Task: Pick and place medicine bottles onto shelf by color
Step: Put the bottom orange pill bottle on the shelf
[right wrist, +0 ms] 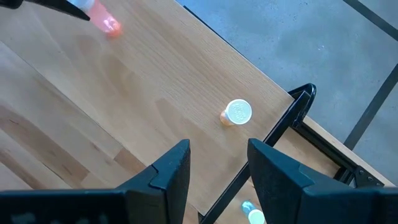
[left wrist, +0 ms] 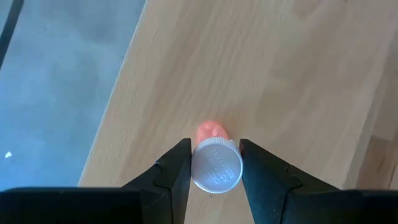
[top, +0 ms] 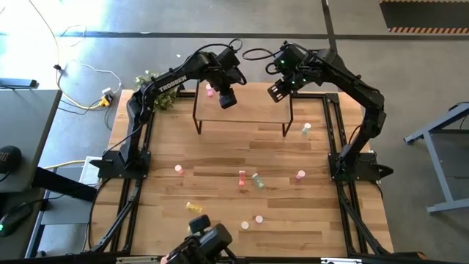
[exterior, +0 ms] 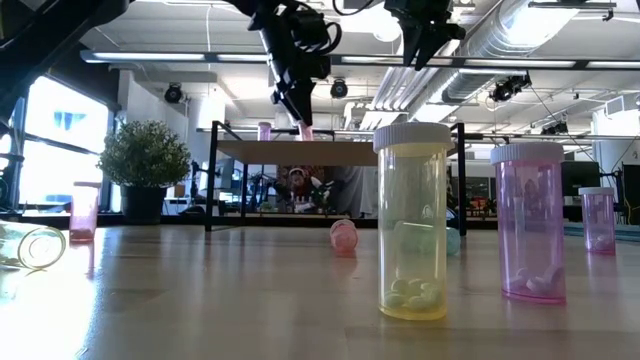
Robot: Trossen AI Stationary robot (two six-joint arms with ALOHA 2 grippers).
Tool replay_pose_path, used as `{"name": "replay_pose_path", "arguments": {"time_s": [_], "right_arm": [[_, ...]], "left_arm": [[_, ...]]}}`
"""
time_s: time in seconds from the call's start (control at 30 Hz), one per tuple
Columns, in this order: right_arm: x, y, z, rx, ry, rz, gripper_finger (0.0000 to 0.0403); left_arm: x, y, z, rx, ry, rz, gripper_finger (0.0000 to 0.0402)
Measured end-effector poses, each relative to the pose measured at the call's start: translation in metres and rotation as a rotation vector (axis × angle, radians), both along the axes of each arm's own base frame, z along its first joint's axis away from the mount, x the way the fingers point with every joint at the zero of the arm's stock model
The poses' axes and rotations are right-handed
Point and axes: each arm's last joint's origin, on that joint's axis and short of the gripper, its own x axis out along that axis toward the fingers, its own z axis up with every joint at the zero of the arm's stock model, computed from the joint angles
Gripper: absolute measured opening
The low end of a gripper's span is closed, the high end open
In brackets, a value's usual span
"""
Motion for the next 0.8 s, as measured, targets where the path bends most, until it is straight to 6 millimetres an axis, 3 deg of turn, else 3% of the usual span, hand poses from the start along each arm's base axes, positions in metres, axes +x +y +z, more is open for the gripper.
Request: {"name": "replay_pose_path", "arguments": {"time_s": [0.8], "right_arm": [[0.0001, 0.0000, -0.0001, 0.001, 0.000, 0.001, 0.0152]], "left_arm": [[-0.0003, 0.0020, 0.0000, 0.039, 0.020, 0.020, 0.0126]]}}
